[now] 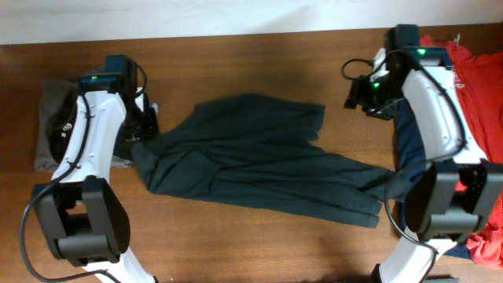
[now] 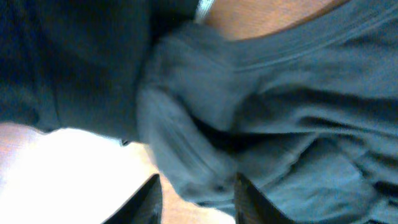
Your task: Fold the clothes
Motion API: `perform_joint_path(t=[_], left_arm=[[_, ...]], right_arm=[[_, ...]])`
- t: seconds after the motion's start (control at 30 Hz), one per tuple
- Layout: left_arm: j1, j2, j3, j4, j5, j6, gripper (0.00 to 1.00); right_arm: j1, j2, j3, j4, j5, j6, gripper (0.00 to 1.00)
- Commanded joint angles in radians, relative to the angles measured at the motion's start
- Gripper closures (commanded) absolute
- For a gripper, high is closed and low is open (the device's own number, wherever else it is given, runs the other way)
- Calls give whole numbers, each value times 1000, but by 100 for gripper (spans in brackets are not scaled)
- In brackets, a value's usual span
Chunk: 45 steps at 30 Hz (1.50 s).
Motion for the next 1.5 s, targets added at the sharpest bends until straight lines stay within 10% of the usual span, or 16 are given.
perform_joint_path(t=[0.0, 0.17, 0.6, 0.8, 0.97, 1.47], left_arm=[[-60, -12, 13, 87, 94, 98, 55], [-178, 14, 13, 412, 248, 324, 45], [-277, 325, 13, 700, 248, 377, 40], [-271, 399, 13, 767, 206, 375, 100], [-185, 420, 41, 861, -109, 153, 100], [32, 418, 311, 667, 84, -41, 100]], right_arm=[[13, 34, -1, 5, 12, -15, 36], [13, 34, -1, 1, 12, -15, 36], [13, 34, -1, -20, 12, -16, 36], [13, 34, -1, -21, 13, -16, 36], [13, 34, -1, -20, 13, -16, 35], [12, 34, -318, 272, 59, -145, 25]])
